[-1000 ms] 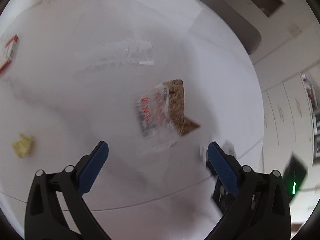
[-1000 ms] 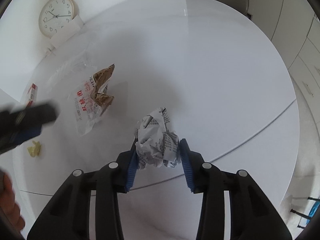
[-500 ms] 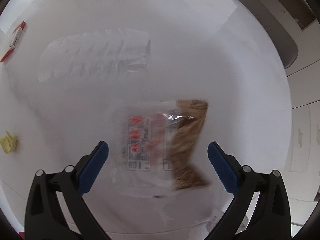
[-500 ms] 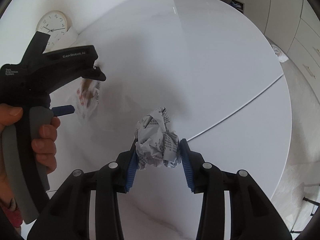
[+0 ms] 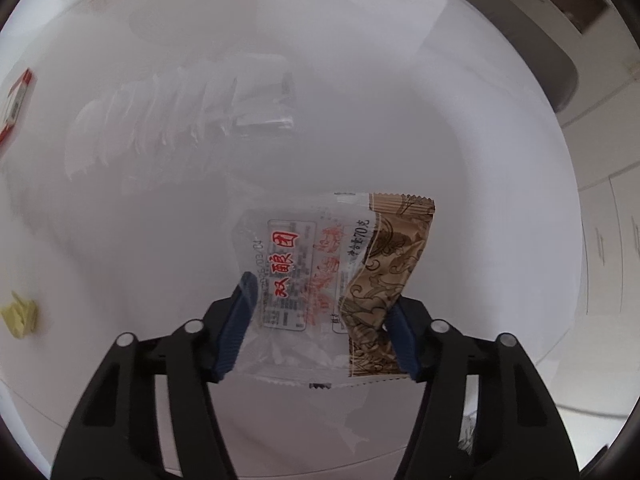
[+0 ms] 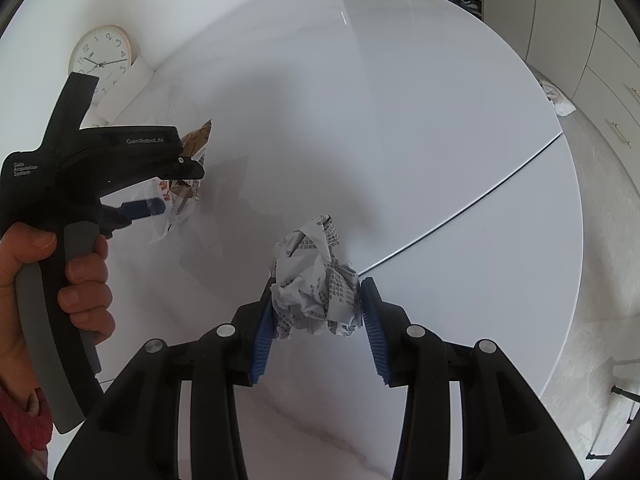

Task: Collect trash
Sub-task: 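Carry both items to the bin and open both grippers to drop them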

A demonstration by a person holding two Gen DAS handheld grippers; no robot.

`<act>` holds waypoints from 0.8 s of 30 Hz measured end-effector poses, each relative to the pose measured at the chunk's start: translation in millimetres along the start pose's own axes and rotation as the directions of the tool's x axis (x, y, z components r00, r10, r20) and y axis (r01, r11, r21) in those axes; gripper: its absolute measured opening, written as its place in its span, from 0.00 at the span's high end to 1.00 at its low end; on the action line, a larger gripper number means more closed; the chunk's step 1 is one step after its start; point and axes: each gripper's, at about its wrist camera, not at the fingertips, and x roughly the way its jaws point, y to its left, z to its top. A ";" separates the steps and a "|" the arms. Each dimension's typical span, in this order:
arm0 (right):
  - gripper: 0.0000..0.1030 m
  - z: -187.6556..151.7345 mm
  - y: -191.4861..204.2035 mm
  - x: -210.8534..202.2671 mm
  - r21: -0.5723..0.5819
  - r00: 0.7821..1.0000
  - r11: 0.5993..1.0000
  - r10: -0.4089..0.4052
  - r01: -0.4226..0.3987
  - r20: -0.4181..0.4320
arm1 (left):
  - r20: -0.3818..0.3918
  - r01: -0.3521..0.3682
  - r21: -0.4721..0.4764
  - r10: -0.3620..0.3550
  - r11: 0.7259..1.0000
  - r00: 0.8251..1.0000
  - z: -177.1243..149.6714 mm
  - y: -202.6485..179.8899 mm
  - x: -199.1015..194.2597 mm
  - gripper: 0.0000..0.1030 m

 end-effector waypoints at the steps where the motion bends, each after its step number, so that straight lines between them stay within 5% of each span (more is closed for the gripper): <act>1: 0.59 -0.8 0.4 -0.6 -0.001 1.000 1.000 -0.002 0.002 0.000 | 0.001 0.003 0.011 -0.003 1.000 1.000 -1.2 -9.1 -1.5 0.44; 8: 0.59 -15.7 5.0 -13.4 0.000 0.999 1.000 -0.030 0.030 0.012 | 0.022 -0.005 0.159 0.002 0.987 1.000 -37.5 -20.3 -26.0 0.44; 15: 0.59 -59.7 0.5 -40.9 0.032 0.996 0.996 -0.079 0.078 0.028 | 0.016 0.017 0.337 -0.023 0.941 1.000 -101.7 -34.8 -60.6 0.44; 24: 0.59 -158.9 -42.6 -87.4 0.185 0.984 0.967 -0.178 0.172 0.016 | -0.034 0.104 0.567 -0.103 0.817 0.994 -199.9 -69.3 -92.6 0.44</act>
